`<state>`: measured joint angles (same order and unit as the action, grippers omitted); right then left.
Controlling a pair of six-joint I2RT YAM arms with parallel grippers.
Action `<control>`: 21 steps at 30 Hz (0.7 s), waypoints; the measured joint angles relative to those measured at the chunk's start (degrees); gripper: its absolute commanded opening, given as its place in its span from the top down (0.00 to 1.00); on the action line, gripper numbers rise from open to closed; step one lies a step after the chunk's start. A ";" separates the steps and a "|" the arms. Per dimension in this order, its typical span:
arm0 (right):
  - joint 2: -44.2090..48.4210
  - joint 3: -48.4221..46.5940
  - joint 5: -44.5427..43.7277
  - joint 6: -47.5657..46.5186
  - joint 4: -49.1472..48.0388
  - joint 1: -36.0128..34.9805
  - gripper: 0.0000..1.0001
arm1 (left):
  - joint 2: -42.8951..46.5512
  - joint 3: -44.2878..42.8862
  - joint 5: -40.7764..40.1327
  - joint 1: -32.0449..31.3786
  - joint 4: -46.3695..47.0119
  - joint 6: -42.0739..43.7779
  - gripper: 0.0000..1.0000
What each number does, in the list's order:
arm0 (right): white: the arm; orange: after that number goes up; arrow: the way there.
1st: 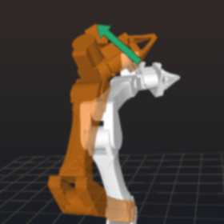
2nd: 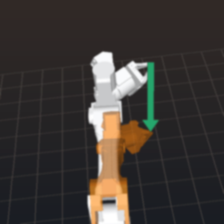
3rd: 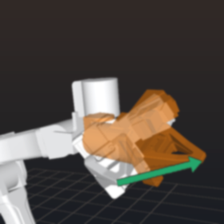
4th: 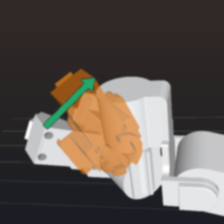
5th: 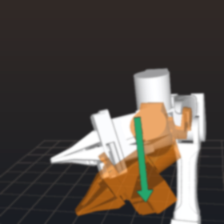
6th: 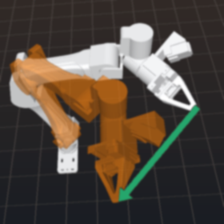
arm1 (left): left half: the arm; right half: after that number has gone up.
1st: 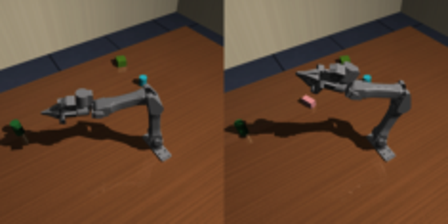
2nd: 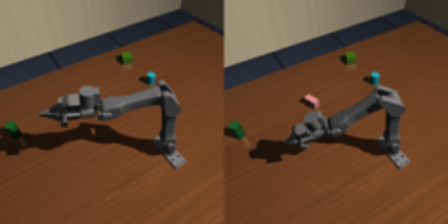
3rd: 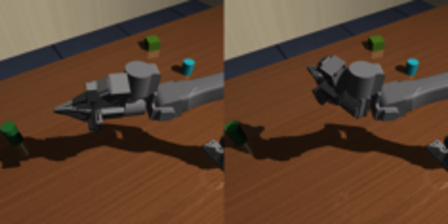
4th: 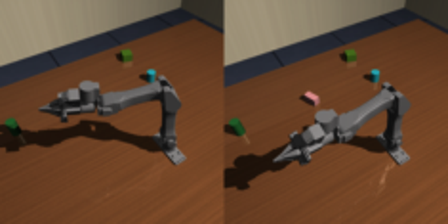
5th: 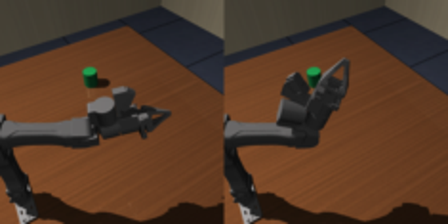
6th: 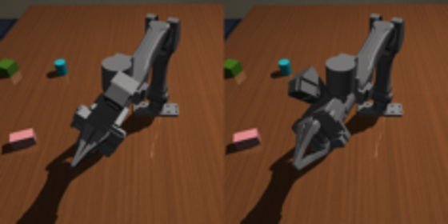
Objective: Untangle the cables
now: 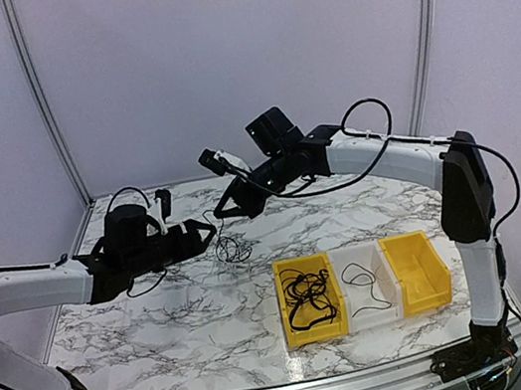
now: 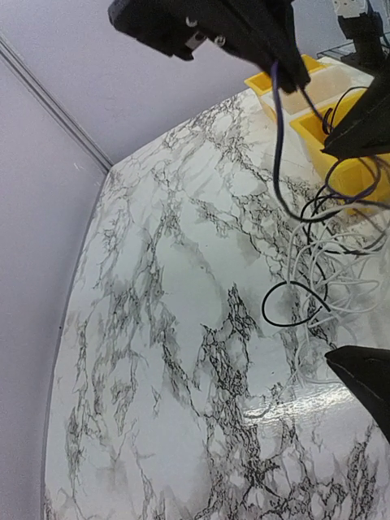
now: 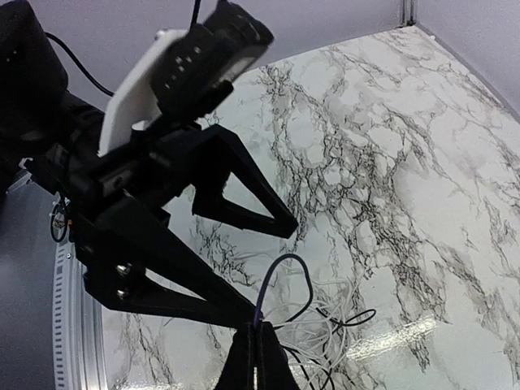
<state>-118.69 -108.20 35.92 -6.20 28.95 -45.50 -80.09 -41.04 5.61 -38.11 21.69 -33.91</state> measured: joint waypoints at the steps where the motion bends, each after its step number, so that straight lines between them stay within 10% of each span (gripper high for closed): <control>1: 0.02 -0.17 0.07 -0.02 -0.22 0.00 1.00 | -1.79 -0.31 -0.02 0.00 1.03 -0.15 0.17; 21: 11.04 -18.95 7.65 8.83 -5.07 4.35 1.00 | -28.28 -6.19 -5.68 -0.11 9.16 -1.25 0.23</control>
<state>-107.66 -127.15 43.57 2.63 23.88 -41.15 -108.38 -47.22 -0.08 -38.22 30.85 -35.16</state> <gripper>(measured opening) 0.020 0.775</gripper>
